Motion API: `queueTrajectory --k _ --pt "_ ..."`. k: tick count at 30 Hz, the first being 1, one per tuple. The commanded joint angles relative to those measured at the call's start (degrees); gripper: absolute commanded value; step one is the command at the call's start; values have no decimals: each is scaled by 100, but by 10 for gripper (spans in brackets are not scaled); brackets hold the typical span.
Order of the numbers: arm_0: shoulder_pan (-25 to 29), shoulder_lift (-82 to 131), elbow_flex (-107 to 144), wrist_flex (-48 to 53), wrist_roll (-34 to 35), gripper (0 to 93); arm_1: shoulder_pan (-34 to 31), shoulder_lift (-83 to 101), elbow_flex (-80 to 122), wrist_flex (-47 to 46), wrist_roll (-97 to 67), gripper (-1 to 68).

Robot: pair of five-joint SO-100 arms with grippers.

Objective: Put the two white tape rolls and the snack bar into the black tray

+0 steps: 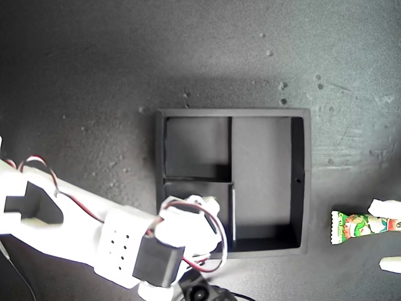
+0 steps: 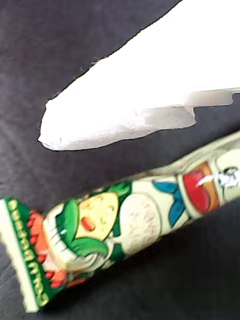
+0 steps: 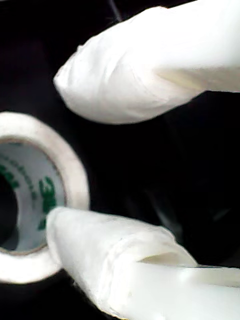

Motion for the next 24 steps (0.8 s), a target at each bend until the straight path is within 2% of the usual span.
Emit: queueTrajectory --k 1,10,14,18,20,24 --pt "-114 835 193 105 53 124 -308 -290 -413 237 624 321" --pt "-308 3876 2663 105 -62 116 -879 -316 1187 -404 1230 296" --pt "-642 5880 5063 105 -773 113 -633 -316 1626 -765 800 281" --pt "-686 7365 7075 53 -1784 125 -369 -316 2074 -1327 439 211" --pt "-475 7796 7770 -26 -2171 132 -316 -316 2364 -1679 404 170" --pt "97 8622 9176 -967 -2725 127 -290 -316 2742 -2109 466 44"
